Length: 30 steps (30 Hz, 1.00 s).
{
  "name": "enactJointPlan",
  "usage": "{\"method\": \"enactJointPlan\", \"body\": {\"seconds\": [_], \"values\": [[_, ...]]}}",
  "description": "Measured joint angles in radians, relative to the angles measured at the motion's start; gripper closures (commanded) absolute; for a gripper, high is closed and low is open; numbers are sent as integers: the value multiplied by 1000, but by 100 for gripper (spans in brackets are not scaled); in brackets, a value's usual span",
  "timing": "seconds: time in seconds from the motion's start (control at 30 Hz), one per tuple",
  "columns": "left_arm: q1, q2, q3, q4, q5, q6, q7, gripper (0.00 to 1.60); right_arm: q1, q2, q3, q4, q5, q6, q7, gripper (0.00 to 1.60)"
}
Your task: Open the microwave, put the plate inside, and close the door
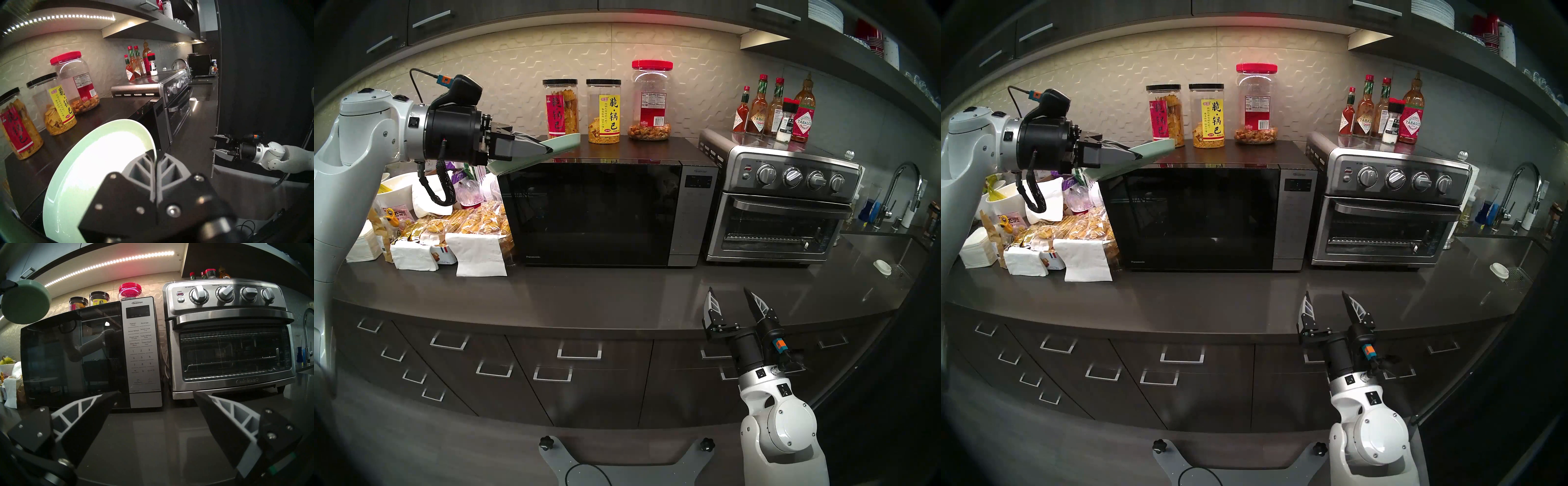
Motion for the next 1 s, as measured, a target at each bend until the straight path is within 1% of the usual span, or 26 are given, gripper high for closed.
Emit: {"method": "enactJointPlan", "body": {"seconds": [0.03,0.23,0.27,0.53,0.77,0.93,1.0], "values": [[19,9,-23,-12,-9,4,4,160,0,0,0,0,0,0,0,0],[87,35,-104,-52,-36,18,13,160,0,0,0,0,0,0,0,0],[106,42,-127,-62,-42,23,17,160,0,0,0,0,0,0,0,0],[209,64,-244,-109,-61,47,37,160,0,0,0,0,0,0,0,0],[299,59,-349,-144,-54,68,58,160,0,0,0,0,0,0,0,0],[370,37,-423,-171,-20,92,82,160,0,0,0,0,0,0,0,0],[389,31,-440,-177,-12,99,89,160,0,0,0,0,0,0,0,0]]}}
